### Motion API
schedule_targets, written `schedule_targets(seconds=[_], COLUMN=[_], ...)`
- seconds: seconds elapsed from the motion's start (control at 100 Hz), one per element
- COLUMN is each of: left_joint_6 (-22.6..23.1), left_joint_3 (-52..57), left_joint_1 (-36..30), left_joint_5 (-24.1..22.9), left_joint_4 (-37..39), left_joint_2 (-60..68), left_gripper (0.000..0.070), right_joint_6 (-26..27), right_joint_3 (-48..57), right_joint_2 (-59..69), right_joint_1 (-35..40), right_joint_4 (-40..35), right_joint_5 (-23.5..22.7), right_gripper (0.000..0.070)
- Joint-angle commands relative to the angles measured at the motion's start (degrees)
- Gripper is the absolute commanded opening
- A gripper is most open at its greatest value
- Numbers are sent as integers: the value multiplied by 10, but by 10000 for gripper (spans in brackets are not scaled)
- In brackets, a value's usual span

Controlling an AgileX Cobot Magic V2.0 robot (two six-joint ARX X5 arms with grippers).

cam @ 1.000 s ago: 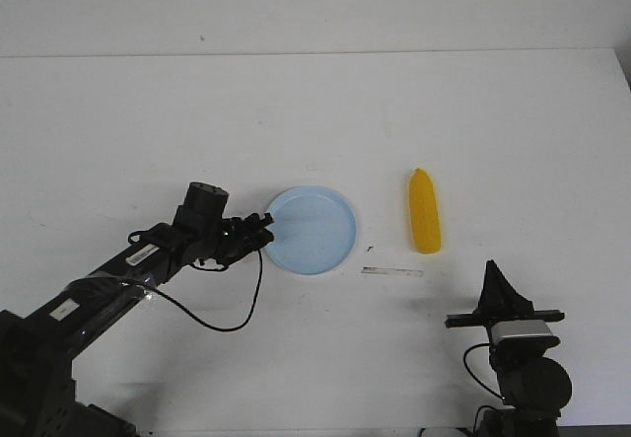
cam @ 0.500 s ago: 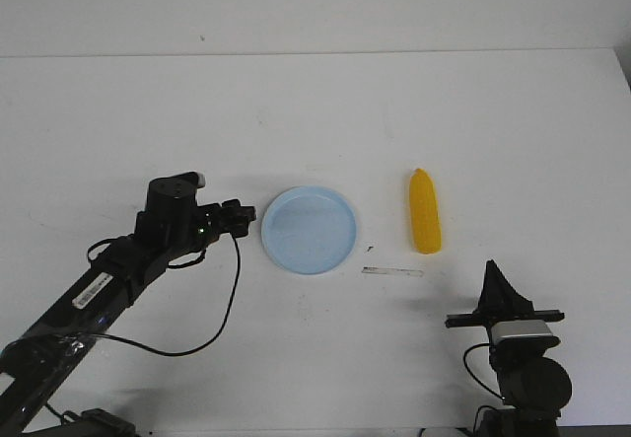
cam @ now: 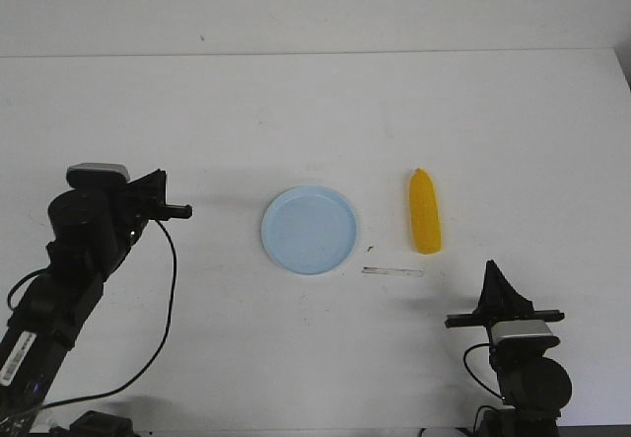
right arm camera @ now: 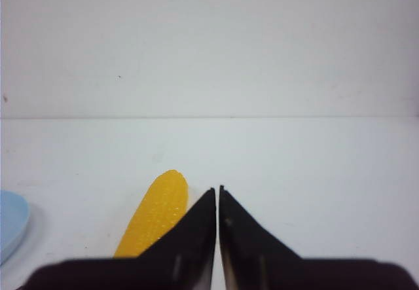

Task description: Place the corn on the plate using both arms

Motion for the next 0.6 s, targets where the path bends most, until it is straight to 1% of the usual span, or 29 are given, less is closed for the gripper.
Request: schedule_targets(seconds=[0.0,0.08,0.23,0.28,0.59], left_joint_6=[37,46,101,111,112], left_joint_3=[-2,-10,-49,-69,-198], left_joint_1=[7,21,44,51,98], left_joint_5=[-11,-19,-19,-19,-19], left_joint_4=[5,5,19,28,30], left_joint_2=[-14,-44,-113,-138,-319], left_gripper=[1,1,1,1,1], right_joint_6=[6,6,6,6,6], right_joint_3=[-1,-1,-1,-1,-1], right_joint_2=[0,0,0,0,0], right_joint_1=[1,1,1,1,1], right_joint_4=[6,6,6,6,6], right_joint_5=[0,0,0,0,0], right_gripper=[8,8,8,8,8])
